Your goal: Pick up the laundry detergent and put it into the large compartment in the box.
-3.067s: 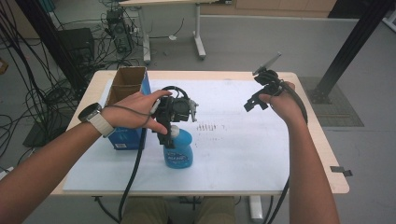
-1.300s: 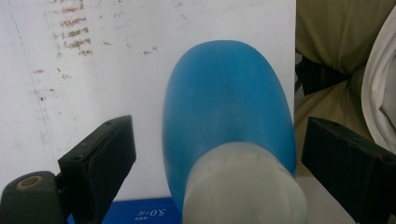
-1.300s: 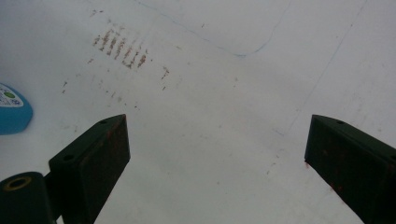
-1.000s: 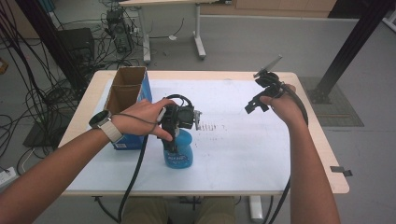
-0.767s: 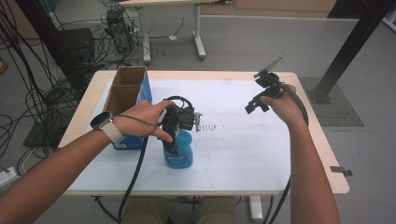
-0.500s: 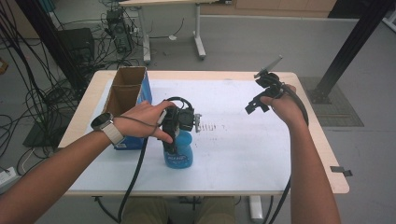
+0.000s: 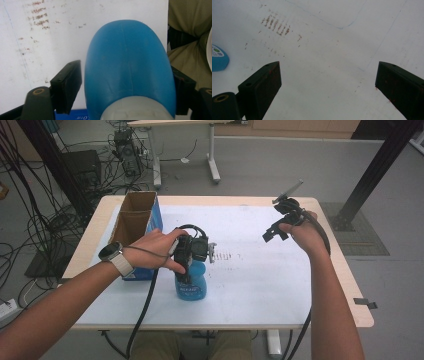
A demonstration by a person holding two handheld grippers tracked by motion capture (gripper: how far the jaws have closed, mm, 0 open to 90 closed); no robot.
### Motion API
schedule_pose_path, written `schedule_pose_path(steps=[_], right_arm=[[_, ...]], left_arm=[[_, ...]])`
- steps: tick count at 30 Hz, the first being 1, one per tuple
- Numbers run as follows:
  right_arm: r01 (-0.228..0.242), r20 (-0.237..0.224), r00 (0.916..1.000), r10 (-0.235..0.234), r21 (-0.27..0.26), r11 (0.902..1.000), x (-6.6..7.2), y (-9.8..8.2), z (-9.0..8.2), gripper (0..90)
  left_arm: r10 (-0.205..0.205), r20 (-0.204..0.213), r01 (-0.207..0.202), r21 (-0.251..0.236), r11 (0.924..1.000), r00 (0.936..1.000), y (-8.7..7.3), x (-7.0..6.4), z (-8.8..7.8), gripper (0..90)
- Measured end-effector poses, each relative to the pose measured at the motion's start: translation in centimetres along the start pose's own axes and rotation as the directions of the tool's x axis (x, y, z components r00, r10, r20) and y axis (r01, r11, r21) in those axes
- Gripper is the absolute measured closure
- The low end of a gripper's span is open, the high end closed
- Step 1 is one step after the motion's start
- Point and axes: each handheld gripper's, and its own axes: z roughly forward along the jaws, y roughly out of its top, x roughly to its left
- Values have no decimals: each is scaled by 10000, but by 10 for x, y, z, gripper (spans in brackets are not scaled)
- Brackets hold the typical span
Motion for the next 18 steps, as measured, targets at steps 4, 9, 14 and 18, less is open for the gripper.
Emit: schedule_pose_path(steps=[4, 9, 14, 18], right_arm=[[2, -10, 10000, -2, -8, 10000, 0, 0, 0, 66], [-27, 21, 10000, 27, 1, 10000, 0, 0, 0, 66], [-23, 22, 10000, 23, -18, 10000, 0, 0, -1, 66], [-36, 37, 10000, 36, -4, 10000, 1, 0, -2, 66]], left_arm=[[14, 43, -14, -26, 10000, 10000, 0, 0, 1, 304], [57, 110, -59, 192, 9998, 9999, 4, -1, 1, 365], [-5, 165, 1, 200, 9998, 9999, 4, 1, 1, 369], [-69, 163, 66, 180, 9998, 9998, 4, 1, 1, 371]])
